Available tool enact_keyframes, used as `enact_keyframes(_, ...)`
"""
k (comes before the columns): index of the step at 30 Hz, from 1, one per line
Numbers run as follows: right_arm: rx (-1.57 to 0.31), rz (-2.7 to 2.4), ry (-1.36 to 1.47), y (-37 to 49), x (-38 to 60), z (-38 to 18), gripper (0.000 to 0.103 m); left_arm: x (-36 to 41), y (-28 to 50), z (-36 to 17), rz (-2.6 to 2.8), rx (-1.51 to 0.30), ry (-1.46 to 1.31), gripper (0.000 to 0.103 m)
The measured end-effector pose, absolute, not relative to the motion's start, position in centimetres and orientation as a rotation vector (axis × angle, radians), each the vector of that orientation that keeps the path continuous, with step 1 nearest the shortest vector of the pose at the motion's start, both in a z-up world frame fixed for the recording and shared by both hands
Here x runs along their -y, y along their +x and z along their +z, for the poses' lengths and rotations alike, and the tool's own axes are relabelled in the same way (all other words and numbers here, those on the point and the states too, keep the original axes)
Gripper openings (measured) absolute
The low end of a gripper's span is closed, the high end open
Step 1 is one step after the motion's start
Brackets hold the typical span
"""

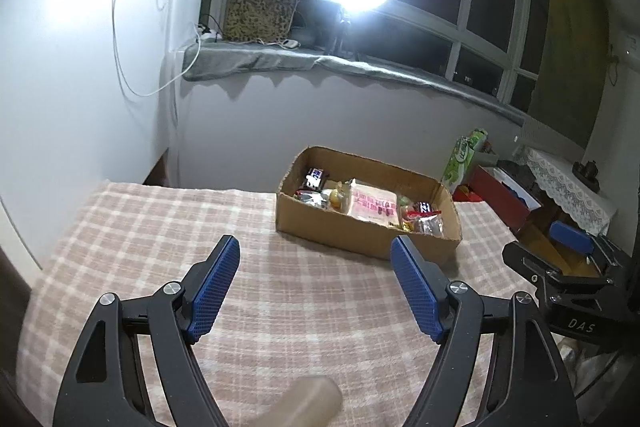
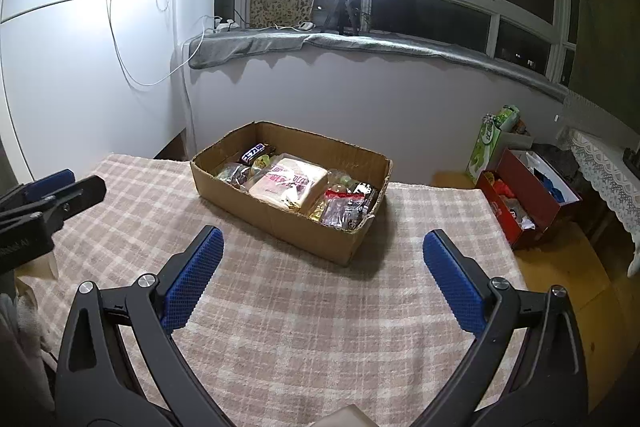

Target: Organize snacks

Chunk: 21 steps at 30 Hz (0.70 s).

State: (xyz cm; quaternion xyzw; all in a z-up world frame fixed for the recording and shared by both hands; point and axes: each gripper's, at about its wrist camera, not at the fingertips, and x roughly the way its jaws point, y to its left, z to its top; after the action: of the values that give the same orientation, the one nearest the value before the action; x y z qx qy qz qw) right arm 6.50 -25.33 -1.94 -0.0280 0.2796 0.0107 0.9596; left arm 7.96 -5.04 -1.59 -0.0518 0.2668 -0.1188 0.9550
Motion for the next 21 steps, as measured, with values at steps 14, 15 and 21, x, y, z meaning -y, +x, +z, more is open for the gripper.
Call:
enact_keyframes(14,-0.539,0.017,-0.041,5.6,25.7,-0.8,0.102,5.4,6.9,-1.0,-0.232,-0.526,-0.091,0.078)
enact_keyframes(15,-0.54,0.017,-0.041,5.6,25.7,-0.8,0.102,5.4,6.9,-1.0,-0.232,-0.526,-0.09,0.078)
enact_keyframes(21,-0.54,0.017,-0.045,5.4,25.6,-0.6,0.102,5.6,6.4,-0.7,-0.23,-0.517,-0.085,0.078)
